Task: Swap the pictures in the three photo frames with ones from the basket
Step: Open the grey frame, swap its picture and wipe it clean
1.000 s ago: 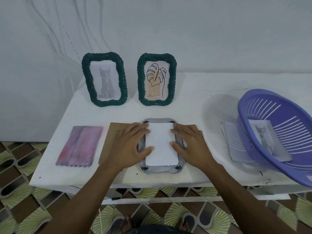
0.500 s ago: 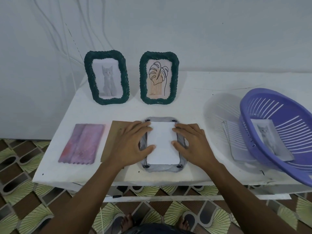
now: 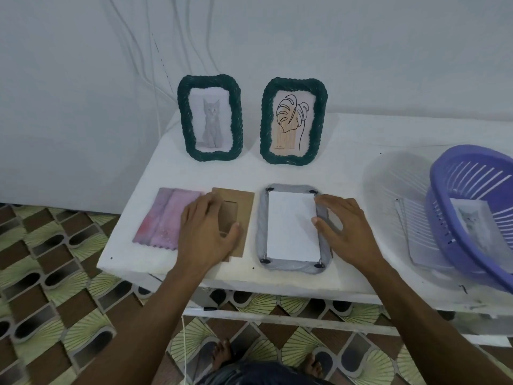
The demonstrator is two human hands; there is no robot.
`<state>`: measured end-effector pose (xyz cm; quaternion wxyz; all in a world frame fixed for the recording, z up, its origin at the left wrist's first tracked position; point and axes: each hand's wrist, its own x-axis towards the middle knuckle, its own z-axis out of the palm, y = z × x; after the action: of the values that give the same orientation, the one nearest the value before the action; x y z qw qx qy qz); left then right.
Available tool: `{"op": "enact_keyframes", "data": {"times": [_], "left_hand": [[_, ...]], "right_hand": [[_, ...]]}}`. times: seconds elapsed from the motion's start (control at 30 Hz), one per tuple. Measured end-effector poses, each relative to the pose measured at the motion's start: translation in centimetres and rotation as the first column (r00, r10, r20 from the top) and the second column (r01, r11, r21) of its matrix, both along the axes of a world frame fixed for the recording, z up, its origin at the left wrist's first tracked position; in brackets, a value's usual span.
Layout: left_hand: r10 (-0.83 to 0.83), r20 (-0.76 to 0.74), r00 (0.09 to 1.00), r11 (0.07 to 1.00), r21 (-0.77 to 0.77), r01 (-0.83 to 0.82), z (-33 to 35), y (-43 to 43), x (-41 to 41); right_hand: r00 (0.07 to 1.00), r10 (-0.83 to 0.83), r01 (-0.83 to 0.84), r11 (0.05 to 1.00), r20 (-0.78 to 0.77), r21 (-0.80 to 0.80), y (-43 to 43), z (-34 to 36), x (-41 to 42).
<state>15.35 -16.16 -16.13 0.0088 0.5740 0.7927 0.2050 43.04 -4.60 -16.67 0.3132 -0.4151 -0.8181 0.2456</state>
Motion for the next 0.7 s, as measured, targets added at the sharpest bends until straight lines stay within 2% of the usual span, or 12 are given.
{"op": "enact_keyframes", "data": {"times": [0.27, 0.37, 0.53, 0.7], "left_hand": [[0.02, 0.263, 0.965, 0.99, 0.132, -0.056, 1.6, -0.5, 1.0], [0.003, 0.283, 0.959, 0.976, 0.209, -0.065, 3.2, 0.0, 2.3], [-0.086, 0.228, 0.97, 0.96, 0.281, 0.019, 5.6, 1.6, 6.2], [-0.132, 0.289, 0.948, 0.958, 0.284, 0.047, 4.9, 2.2, 8.1]], "right_hand": [[0.997, -0.045, 0.044, 0.999, -0.07, -0.008, -0.4, 0.7, -0.2], [0.99, -0.059, 0.062, 0.998, -0.128, 0.023, -1.0, 2.4, -1.3], [0.958, -0.02, -0.028, 0.986, -0.287, -0.165, -2.1, 5.9, -3.8], [0.901, -0.141, 0.005, 0.949, -0.41, -0.317, -1.8, 6.8, -3.0]]}}
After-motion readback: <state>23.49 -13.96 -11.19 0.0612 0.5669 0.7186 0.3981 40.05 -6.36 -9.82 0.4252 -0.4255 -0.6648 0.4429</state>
